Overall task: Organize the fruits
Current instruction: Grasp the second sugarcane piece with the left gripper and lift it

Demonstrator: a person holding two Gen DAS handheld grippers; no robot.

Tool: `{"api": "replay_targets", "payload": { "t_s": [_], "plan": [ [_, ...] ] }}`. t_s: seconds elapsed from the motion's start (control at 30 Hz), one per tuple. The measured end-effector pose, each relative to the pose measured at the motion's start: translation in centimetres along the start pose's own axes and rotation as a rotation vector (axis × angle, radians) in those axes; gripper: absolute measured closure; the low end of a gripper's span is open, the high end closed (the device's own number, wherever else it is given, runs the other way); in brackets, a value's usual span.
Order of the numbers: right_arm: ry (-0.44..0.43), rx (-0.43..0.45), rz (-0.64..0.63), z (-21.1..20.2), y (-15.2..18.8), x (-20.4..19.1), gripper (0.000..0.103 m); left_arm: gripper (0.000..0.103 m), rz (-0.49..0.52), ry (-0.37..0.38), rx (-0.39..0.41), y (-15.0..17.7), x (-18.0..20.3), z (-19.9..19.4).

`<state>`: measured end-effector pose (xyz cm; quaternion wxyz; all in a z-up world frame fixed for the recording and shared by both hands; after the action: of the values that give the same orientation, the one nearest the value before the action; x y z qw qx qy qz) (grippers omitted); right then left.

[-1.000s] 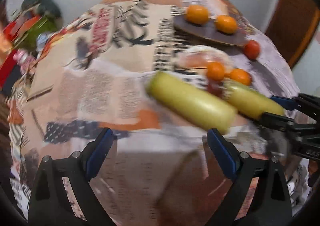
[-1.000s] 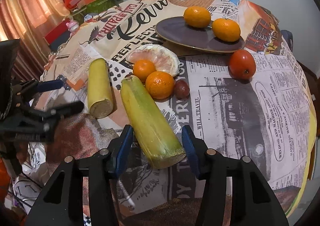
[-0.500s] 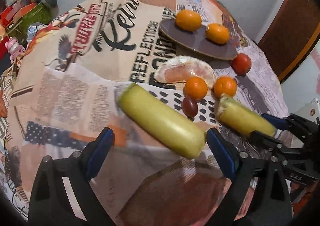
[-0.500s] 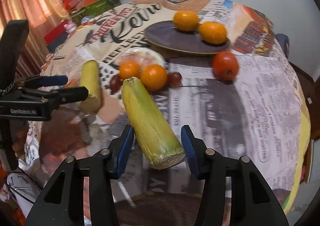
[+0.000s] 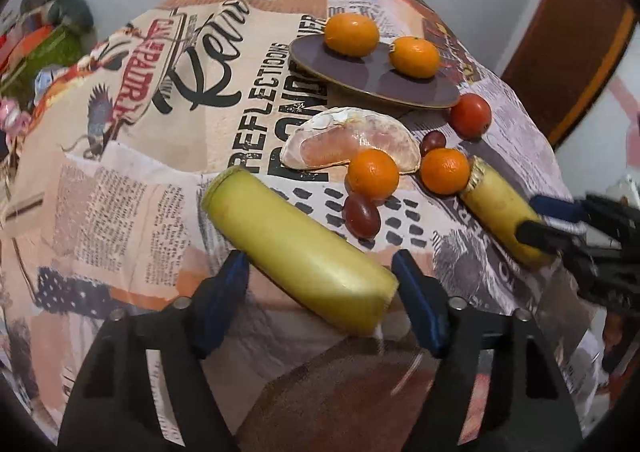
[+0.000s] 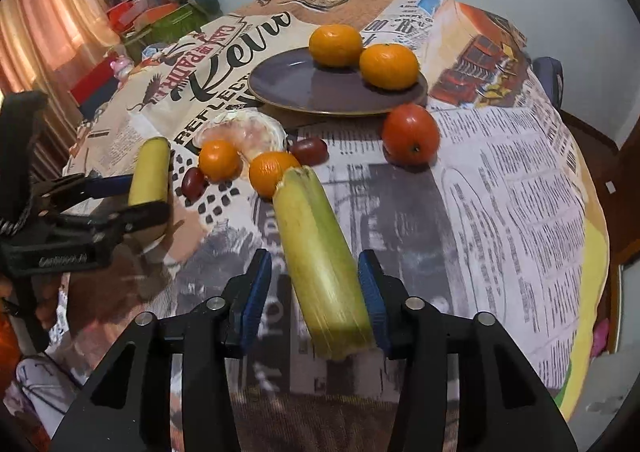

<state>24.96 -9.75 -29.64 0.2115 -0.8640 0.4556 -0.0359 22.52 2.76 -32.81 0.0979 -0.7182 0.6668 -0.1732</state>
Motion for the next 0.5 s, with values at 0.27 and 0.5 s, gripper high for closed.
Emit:
{"api": "replay_targets", "payload": {
  "t_s": [0.27,0.5],
  "plan": [
    [0.012,-0.034,-0.010,2.1,-0.9,-0.1,0.056,0.057,-0.016,-0.014,-0.012,1.3,-3.5,-1.1],
    [-0.006,-0.021,0.017,2.3,-1.0,0.4,0.061,0.054,-0.028,0.011,-0.047,0.6,-3.9,-0.9]
  ]
}}
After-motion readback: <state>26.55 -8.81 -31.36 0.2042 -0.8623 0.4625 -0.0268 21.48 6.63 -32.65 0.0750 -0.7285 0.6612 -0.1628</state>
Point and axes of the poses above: each gripper's, at about its wrist camera, not at the fingertips, and z roughly the way its jaws point, x to its right, y to its underside, the point moved 10 cm from there along z, roughly the way its jaws point, and after that the axes turned 10 degrees about -x, right-handed, at the moved point
